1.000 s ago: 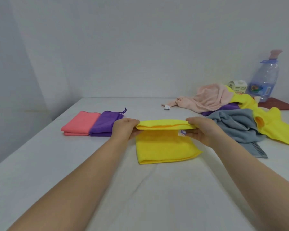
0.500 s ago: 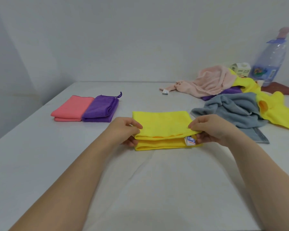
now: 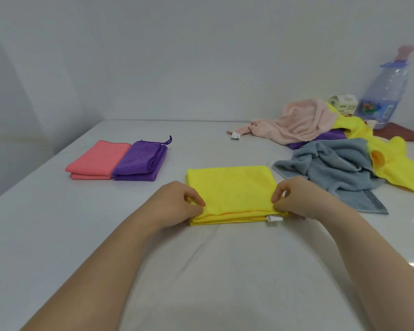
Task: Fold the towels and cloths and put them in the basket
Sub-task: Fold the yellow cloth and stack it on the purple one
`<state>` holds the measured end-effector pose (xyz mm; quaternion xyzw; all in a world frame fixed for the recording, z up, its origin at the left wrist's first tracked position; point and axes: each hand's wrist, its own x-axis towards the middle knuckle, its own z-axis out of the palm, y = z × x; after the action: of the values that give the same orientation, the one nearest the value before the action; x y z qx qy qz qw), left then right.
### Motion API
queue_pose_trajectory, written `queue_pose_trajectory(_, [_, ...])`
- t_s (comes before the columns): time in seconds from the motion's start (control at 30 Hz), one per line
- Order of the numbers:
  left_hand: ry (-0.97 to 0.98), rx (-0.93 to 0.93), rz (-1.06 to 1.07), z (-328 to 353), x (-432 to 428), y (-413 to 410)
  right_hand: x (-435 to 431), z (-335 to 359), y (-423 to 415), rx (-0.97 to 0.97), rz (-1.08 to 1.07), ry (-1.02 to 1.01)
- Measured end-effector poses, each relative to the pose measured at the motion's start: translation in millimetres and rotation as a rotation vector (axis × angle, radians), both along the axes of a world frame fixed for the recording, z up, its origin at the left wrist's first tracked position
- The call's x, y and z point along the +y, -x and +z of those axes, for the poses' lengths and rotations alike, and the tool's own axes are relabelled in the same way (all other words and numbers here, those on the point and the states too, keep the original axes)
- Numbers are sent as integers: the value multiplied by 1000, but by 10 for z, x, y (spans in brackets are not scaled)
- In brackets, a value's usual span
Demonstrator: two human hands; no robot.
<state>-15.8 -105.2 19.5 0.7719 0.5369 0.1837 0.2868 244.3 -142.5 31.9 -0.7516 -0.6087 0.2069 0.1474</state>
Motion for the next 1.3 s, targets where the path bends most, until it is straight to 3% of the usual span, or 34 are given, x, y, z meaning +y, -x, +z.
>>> queue_pose_trajectory(0.1, [-346,76,135,-43,19,-34,-10,14,39,-84,16,-15])
queue_pose_trajectory(0.17, [-529,-21,52,-110,52,-82,-23,41,49,-111,19,8])
queue_pose_trajectory(0.2, [-557,18,-10,-145,68,-108,-25,56,57,-122,13,20])
queue_pose_trajectory(0.27, [-501,242,-92,-212,71,-151,-17,70,96,-215,-18,37])
queue_pose_trajectory(0.33, [-366,448,-152,-288,76,-179,4,81,201,-467,-53,-26])
queue_pose_trajectory(0.4, [-259,495,-186,-318,67,-196,49,108,360,-675,-31,-178])
queue_pose_trajectory(0.47, [-247,504,-182,-331,75,-199,162,150,542,-644,50,-265])
queue_pose_trajectory(0.57, [-267,519,-185,-321,60,-190,452,65,709,-434,147,-274])
queue_pose_trajectory(0.63, [-264,414,-162,-347,77,-197,571,-113,742,-389,183,-183])
queue_pose_trajectory(0.73, [-270,-120,102,-378,252,-119,603,-389,692,-379,168,-97])
queue_pose_trajectory(0.8, [-246,-333,289,-354,432,-14,611,-433,658,-382,158,-124])
queue_pose_trajectory(0.9, [-147,-323,310,-310,670,74,613,-419,666,-374,165,-139])
queue_pose_trajectory(1.07, [-145,-344,197,-279,817,2,606,-414,654,-367,168,-145])
queue_pose_trajectory(1.2, [-206,-325,208,-303,871,-15,604,-418,659,-367,170,-147])
queue_pose_trajectory(1.3, [-288,-207,296,-314,917,-10,603,-414,650,-373,171,-145])
